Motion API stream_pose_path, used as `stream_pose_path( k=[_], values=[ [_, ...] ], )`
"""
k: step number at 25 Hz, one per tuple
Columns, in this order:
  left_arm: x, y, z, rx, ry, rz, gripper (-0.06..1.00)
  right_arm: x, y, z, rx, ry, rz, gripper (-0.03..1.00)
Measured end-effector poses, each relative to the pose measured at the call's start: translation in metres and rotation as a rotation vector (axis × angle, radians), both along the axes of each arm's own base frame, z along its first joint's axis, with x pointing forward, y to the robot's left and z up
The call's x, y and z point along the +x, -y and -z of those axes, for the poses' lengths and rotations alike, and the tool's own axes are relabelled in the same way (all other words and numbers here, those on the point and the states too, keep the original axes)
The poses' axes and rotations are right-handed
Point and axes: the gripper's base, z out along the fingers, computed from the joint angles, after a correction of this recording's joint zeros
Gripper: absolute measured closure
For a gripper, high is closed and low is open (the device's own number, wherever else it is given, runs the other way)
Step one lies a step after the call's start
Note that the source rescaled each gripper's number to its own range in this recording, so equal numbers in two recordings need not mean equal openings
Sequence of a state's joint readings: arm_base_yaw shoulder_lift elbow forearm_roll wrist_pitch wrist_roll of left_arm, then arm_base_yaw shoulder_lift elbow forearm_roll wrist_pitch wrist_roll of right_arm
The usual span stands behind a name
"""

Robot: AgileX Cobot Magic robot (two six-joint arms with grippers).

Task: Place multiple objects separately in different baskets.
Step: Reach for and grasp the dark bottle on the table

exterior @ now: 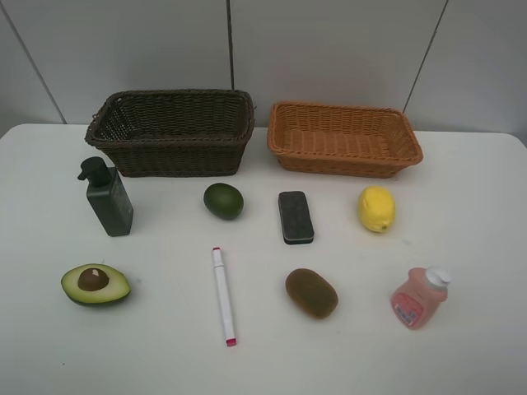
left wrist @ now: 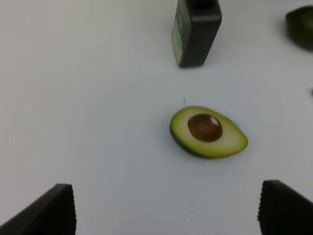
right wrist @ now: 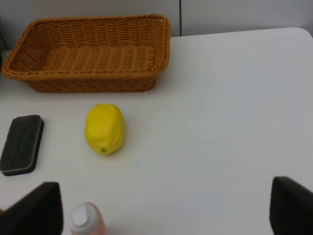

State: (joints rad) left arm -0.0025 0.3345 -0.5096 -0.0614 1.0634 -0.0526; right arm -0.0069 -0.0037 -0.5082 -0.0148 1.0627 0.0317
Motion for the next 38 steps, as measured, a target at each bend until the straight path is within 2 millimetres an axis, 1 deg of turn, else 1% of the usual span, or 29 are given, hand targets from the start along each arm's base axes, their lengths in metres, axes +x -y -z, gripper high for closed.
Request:
stream_pose_path(
  k=[4, 8, 11, 13, 16, 20, 23, 26, 30, 38],
  values=[
    [0.043, 0.000, 0.000, -0.016, -0.183, -0.023, -0.03, 0.000, 0.000, 0.000, 0.000, 0.000, 0.000, -0.03],
    [0.102, 0.002, -0.006, -0.046, -0.290, -0.034, -0.03, 0.000, 0.000, 0.000, 0.000, 0.000, 0.000, -0.03],
    [0.147, 0.006, -0.004, -0.084, -0.374, -0.039, -0.03, 0.000, 0.000, 0.000, 0.000, 0.000, 0.000, -0.03],
    [0.175, 0.008, 0.003, -0.113, -0.430, -0.046, -0.03, 0.000, 0.000, 0.000, 0.000, 0.000, 0.000, -0.03],
    [0.212, 0.010, 0.012, -0.137, -0.482, -0.059, -0.03, 0.000, 0.000, 0.000, 0.000, 0.000, 0.000, -0.03],
    [0.248, 0.011, 0.031, -0.155, -0.545, -0.070, -0.03, 0.000, 0.000, 0.000, 0.000, 0.000, 0.000, -0.03],
    [0.266, 0.012, 0.045, -0.163, -0.583, -0.077, -0.03, 0.000, 0.000, 0.000, 0.000, 0.000, 0.000, -0.03],
    [0.276, 0.013, 0.058, -0.173, -0.612, -0.084, -0.03, 0.000, 0.000, 0.000, 0.000, 0.000, 0.000, -0.03],
    [0.285, 0.019, 0.065, -0.235, -0.587, -0.086, -0.03, 0.000, 0.000, 0.000, 0.000, 0.000, 0.000, -0.03],
    [0.296, 0.038, 0.077, -0.204, -0.521, -0.044, -0.03, 0.000, 0.000, 0.000, 0.000, 0.000, 0.000, -0.03]
  ],
)
